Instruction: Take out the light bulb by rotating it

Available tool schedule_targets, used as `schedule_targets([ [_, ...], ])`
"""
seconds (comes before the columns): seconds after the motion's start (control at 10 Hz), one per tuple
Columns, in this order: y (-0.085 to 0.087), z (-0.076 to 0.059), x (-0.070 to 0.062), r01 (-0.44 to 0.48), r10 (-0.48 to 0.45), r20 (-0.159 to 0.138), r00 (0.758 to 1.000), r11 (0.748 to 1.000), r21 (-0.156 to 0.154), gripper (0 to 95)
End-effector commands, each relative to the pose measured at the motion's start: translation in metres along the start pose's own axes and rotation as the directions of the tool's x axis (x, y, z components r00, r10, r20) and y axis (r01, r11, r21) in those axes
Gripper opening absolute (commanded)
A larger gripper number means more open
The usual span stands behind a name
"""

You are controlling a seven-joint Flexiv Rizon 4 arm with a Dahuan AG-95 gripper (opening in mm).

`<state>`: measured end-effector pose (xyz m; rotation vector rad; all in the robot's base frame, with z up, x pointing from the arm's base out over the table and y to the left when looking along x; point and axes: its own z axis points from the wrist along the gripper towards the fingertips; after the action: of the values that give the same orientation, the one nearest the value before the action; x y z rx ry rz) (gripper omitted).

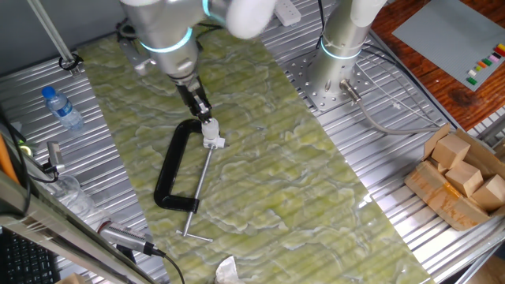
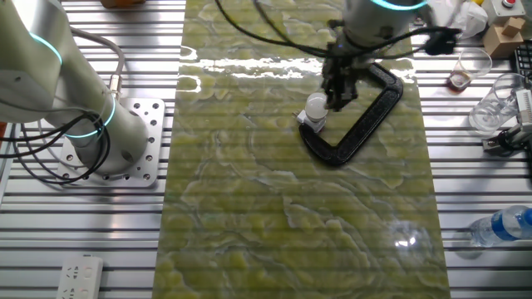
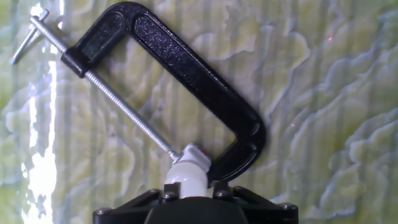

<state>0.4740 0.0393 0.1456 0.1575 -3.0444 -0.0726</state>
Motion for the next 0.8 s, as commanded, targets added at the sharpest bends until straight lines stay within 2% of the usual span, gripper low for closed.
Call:
schedule_targets([
  [0.1,0.005,0.004,-0.003,-0.004,0.004,-0.006,1.000,1.000,0.012,38.0],
  [0.2,0.005,0.007,-0.003,0.016,-0.016,0.000,1.000,1.000,0.022,57.0],
  [0.8,0.000,0.020,-0.007,0.038,-0.039,0.019,0.999,0.999,0.026,57.0],
])
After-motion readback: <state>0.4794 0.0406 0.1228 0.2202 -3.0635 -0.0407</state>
